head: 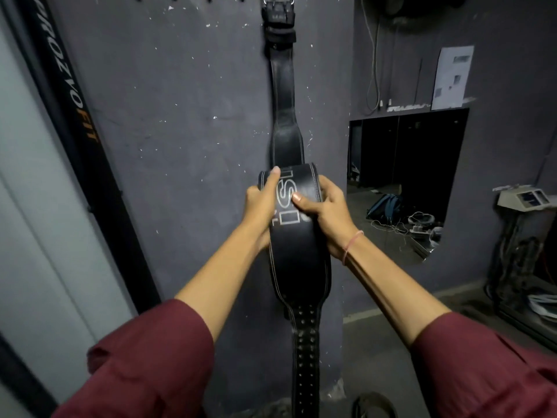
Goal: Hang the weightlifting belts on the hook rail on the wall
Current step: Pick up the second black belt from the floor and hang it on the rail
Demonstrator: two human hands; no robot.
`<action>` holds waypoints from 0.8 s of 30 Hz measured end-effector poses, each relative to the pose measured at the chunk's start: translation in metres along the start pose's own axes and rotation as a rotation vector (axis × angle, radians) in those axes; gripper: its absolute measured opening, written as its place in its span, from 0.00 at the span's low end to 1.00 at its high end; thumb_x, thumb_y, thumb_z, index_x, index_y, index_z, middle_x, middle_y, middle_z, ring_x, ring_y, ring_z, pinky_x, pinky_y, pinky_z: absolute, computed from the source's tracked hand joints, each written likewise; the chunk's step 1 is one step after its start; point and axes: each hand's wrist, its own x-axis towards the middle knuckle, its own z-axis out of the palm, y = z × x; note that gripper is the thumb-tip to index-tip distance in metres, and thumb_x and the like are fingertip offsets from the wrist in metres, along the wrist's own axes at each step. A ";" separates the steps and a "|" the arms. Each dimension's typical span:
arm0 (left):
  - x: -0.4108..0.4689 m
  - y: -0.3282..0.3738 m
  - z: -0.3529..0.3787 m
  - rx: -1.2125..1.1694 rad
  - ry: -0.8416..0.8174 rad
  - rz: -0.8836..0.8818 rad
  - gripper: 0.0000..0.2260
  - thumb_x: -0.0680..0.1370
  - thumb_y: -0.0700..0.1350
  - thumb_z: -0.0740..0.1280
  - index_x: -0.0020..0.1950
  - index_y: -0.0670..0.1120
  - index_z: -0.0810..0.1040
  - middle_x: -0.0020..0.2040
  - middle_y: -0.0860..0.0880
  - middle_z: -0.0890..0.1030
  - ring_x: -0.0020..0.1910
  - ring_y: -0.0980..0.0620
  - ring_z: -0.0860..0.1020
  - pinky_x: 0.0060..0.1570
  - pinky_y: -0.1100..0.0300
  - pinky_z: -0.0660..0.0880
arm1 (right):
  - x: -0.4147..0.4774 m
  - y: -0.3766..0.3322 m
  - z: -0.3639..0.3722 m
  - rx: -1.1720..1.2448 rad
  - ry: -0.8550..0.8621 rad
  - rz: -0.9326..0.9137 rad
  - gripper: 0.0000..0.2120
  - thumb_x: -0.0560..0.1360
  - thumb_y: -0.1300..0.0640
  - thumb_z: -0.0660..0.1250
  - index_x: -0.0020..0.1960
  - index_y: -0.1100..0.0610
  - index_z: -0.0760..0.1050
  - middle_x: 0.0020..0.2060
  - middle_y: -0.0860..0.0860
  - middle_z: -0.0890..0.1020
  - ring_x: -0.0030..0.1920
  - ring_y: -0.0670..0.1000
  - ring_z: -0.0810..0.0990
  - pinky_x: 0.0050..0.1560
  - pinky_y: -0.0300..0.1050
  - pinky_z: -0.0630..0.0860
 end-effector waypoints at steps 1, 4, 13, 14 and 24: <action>0.009 0.011 -0.002 -0.062 -0.053 -0.106 0.22 0.76 0.55 0.71 0.58 0.37 0.76 0.52 0.37 0.84 0.39 0.43 0.85 0.39 0.47 0.83 | -0.006 0.002 -0.003 -0.011 -0.024 0.006 0.18 0.74 0.71 0.70 0.62 0.67 0.73 0.48 0.57 0.84 0.46 0.54 0.84 0.49 0.49 0.83; 0.022 0.021 -0.004 -0.101 -0.132 -0.266 0.23 0.77 0.48 0.71 0.67 0.37 0.71 0.58 0.36 0.82 0.38 0.43 0.84 0.33 0.48 0.82 | -0.023 0.013 -0.022 -0.029 -0.105 0.040 0.19 0.73 0.72 0.70 0.62 0.66 0.72 0.48 0.57 0.85 0.47 0.55 0.85 0.47 0.47 0.82; -0.006 -0.019 0.013 -0.238 -0.099 -0.124 0.10 0.74 0.27 0.65 0.51 0.40 0.74 0.42 0.39 0.82 0.34 0.43 0.82 0.35 0.50 0.82 | -0.014 0.021 -0.042 -0.086 0.034 0.190 0.12 0.77 0.63 0.69 0.60 0.63 0.75 0.49 0.58 0.86 0.46 0.55 0.86 0.43 0.45 0.82; -0.006 -0.015 0.012 -0.253 -0.101 -0.140 0.11 0.73 0.29 0.67 0.53 0.38 0.76 0.41 0.38 0.82 0.34 0.42 0.82 0.36 0.48 0.83 | -0.012 0.021 -0.040 -0.084 0.035 0.164 0.12 0.77 0.65 0.69 0.60 0.65 0.75 0.48 0.58 0.86 0.44 0.55 0.86 0.43 0.45 0.83; -0.006 -0.029 -0.002 -0.216 -0.043 0.058 0.04 0.77 0.37 0.70 0.50 0.39 0.80 0.48 0.37 0.83 0.46 0.40 0.82 0.55 0.36 0.78 | -0.076 0.091 -0.066 -0.116 -0.168 0.247 0.22 0.70 0.72 0.74 0.62 0.64 0.76 0.57 0.59 0.84 0.58 0.58 0.83 0.57 0.47 0.81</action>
